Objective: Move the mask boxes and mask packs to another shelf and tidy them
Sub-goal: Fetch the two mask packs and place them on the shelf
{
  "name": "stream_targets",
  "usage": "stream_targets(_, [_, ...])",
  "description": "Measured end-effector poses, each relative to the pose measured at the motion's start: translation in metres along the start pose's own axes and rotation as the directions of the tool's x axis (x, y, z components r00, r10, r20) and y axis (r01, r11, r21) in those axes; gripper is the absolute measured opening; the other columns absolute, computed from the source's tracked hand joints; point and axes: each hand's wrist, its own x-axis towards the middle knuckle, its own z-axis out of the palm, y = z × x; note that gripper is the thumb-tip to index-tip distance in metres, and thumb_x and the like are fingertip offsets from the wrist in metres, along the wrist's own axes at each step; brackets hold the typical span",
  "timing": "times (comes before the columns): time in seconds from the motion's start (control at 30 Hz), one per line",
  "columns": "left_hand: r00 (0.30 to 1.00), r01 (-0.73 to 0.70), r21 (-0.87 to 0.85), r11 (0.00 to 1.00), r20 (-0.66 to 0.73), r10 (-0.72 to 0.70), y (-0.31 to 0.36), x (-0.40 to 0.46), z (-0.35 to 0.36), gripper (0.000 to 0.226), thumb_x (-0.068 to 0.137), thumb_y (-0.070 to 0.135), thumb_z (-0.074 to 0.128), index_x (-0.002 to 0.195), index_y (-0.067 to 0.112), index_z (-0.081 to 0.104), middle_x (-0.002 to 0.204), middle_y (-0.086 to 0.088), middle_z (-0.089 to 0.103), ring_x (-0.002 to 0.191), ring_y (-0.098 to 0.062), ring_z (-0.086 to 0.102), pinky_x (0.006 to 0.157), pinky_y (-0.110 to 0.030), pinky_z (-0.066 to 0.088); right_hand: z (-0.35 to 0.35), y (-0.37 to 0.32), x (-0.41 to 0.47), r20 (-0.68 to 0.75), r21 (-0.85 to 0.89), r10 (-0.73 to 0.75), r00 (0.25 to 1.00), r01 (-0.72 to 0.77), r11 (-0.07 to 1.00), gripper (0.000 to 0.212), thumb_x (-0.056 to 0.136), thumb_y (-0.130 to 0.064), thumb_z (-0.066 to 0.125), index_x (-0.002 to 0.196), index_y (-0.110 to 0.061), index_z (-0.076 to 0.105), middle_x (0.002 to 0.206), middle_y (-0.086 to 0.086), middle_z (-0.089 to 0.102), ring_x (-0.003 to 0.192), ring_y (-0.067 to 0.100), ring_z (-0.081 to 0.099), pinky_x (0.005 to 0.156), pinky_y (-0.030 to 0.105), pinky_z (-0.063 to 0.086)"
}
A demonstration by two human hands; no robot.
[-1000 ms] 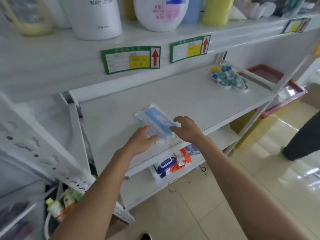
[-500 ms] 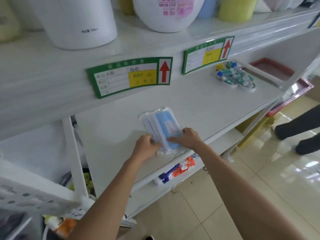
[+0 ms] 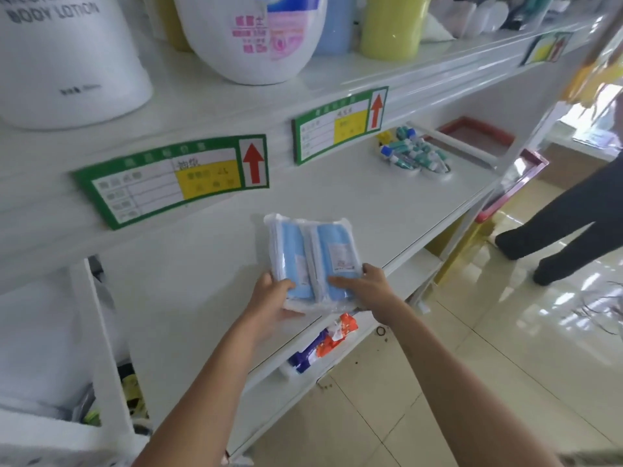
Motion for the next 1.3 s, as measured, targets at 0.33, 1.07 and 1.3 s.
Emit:
stream_targets(0.33, [0.974,-0.167,-0.054,0.984,0.143,0.174,0.014,-0.009,0.028,0.052,0.065,0.036,0.086,0.111,0.022,0.065,0.101,-0.003,0.077,0.087,-0.021,0.076,0.068,-0.044,0.063,-0.064,0.020,-0.054,-0.159,0.163,-0.145,0.976,0.171,0.972,0.057,0.068,-0.026,0.092,0.116,-0.017,0.063,0.105,0.003,0.074,0.084,0.016,0.076,0.065,0.035,0.063])
stream_targets(1.07, [0.384,-0.233,0.223,0.947,0.915,-0.121,-0.105,-0.203,0.218,0.064,0.065,0.031,0.096,0.118,0.019,0.064,0.105,0.000,0.077,0.092,-0.018,0.076,0.074,-0.035,0.063,-0.135,0.202,-0.399,-0.861,0.349,0.226,0.455,0.204,0.915,0.064,0.065,-0.034,0.095,0.119,-0.025,0.064,0.104,-0.003,0.076,0.090,0.018,0.076,0.068,0.033,0.063])
stream_targets(1.3, [0.155,-0.308,0.265,0.914,0.962,-0.227,-0.164,-0.338,0.257,0.071,0.054,0.040,0.097,0.115,0.020,0.066,0.099,0.002,0.078,0.089,-0.020,0.077,0.071,-0.036,0.063,-0.125,0.256,-0.552,-0.912,0.409,0.387,0.138,0.204,0.889,0.063,0.065,-0.033,0.094,0.120,-0.021,0.064,0.107,0.000,0.075,0.091,0.017,0.075,0.076,0.035,0.063])
